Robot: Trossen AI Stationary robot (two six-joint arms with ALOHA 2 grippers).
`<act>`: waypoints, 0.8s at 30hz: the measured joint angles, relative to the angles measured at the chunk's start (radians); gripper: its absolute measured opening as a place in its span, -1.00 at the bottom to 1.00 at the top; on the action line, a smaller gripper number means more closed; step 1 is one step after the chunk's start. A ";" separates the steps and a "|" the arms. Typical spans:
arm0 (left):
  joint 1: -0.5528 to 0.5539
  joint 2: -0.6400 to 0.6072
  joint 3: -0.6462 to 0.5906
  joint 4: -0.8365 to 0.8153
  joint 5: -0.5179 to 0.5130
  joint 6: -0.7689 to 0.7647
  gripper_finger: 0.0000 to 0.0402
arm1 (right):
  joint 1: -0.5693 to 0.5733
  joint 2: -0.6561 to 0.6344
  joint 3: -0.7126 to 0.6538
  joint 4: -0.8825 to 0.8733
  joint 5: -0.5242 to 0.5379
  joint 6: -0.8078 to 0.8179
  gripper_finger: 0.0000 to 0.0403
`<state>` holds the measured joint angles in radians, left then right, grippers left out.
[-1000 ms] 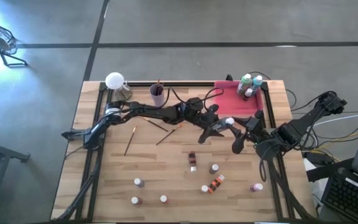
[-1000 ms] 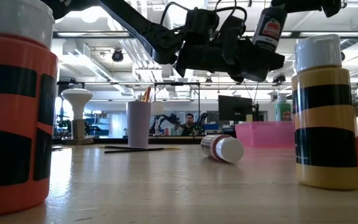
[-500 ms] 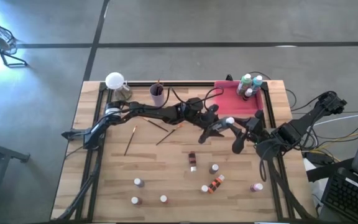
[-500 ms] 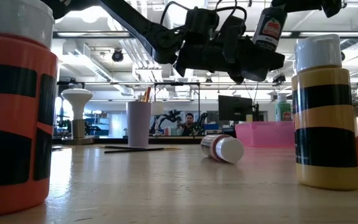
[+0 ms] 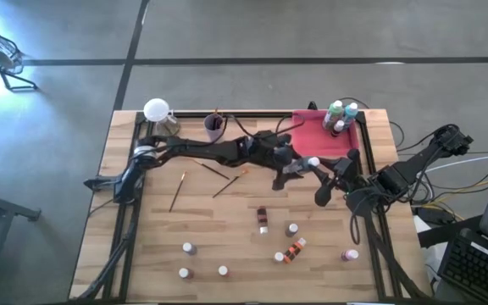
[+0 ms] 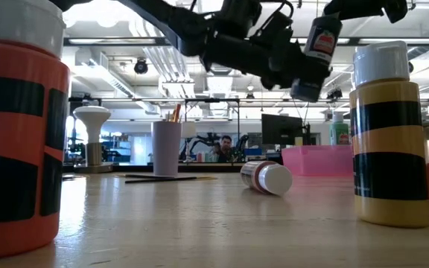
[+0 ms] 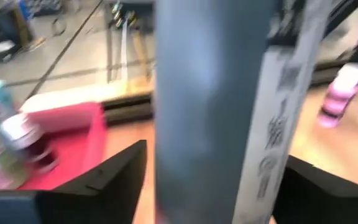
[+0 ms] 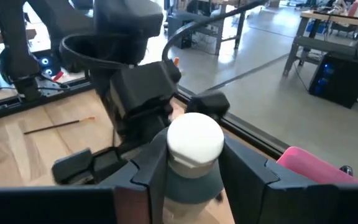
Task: Pick & Place Paint Supplies
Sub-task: Put the large black paint bottle into the pink bin
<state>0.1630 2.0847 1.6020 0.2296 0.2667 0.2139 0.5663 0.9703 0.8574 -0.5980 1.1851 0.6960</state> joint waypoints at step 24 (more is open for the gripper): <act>0.097 -0.085 -0.069 -0.170 -0.007 0.019 0.77 | -0.167 -0.013 0.002 -0.028 -0.051 0.000 -0.46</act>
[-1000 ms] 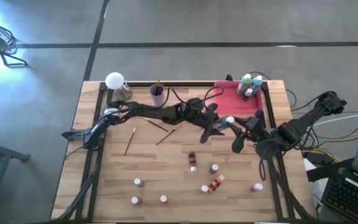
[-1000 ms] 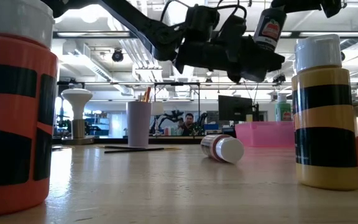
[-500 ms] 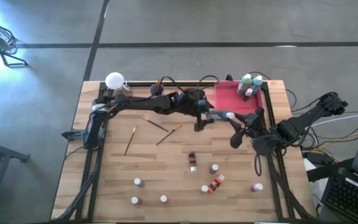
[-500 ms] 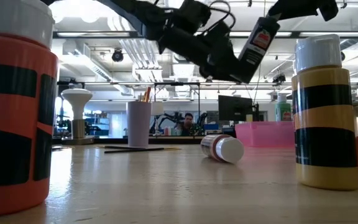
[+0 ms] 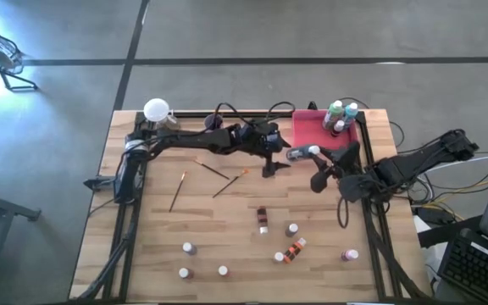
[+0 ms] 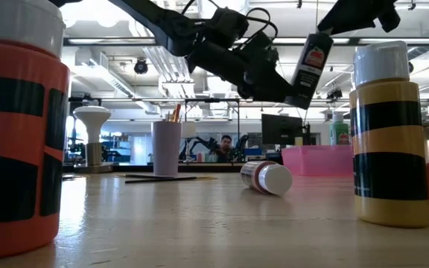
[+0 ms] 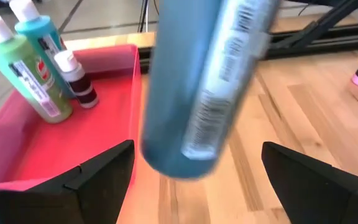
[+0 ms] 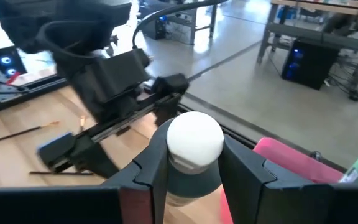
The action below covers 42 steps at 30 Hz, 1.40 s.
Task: Pick & Place Paint Supplies
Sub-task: Put the large black paint bottle into the pink bin
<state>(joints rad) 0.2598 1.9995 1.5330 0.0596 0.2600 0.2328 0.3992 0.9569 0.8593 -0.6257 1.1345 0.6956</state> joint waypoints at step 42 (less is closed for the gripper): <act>0.029 -0.024 -0.145 0.150 0.013 -0.159 0.77 | -0.922 0.222 0.000 0.184 -0.500 -0.321 -0.46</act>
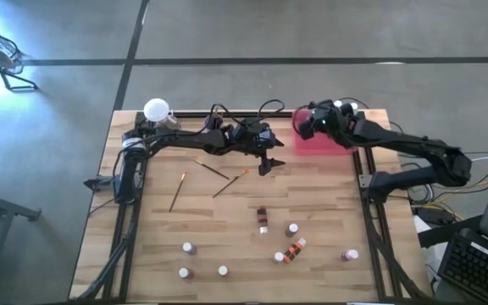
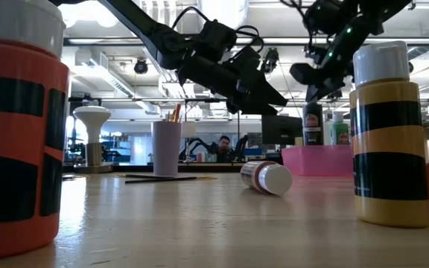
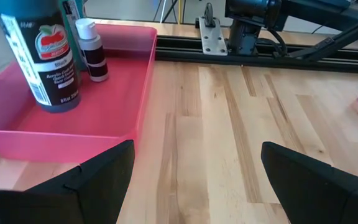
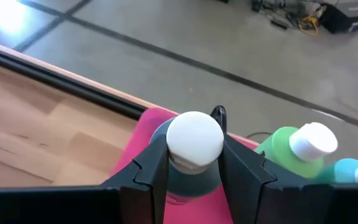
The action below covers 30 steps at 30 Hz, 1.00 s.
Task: Pick & Place Paint Supplies
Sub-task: Put the large black paint bottle into the pink bin
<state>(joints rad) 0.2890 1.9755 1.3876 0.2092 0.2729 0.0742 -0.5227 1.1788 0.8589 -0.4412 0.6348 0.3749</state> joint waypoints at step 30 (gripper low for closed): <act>0.000 0.000 0.000 -0.010 0.000 -0.008 0.77 | -0.211 0.191 0.000 0.176 -0.092 -0.120 -0.46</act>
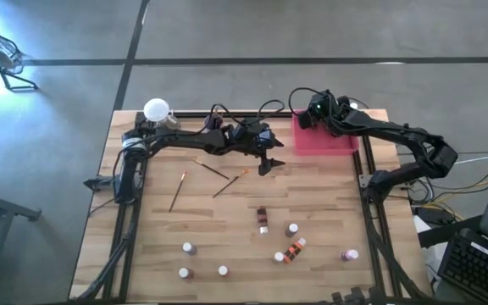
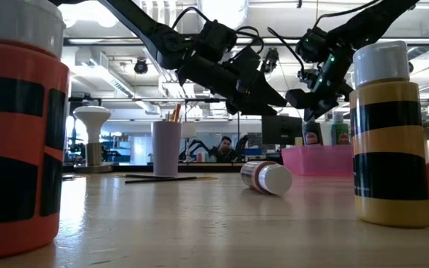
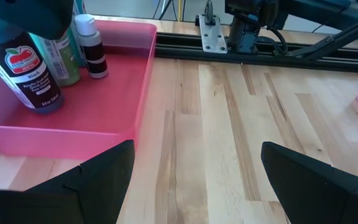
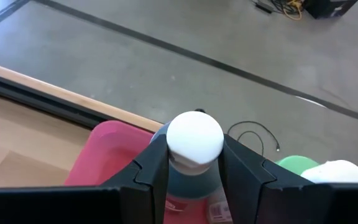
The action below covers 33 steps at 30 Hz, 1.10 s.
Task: Pick & Place Paint Supplies
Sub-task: Put the large black paint bottle into the pink bin
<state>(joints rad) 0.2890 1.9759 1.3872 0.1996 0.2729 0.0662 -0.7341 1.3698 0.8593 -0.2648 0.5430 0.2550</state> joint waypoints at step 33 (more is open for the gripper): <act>-0.002 0.000 0.000 -0.009 0.000 0.000 0.77 | -0.021 -0.039 -0.003 0.016 0.133 -0.131 -0.15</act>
<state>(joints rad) 0.2871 1.9762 1.3869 0.1904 0.2729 0.0666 -0.7555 1.3305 0.8558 -0.2490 0.6760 0.1237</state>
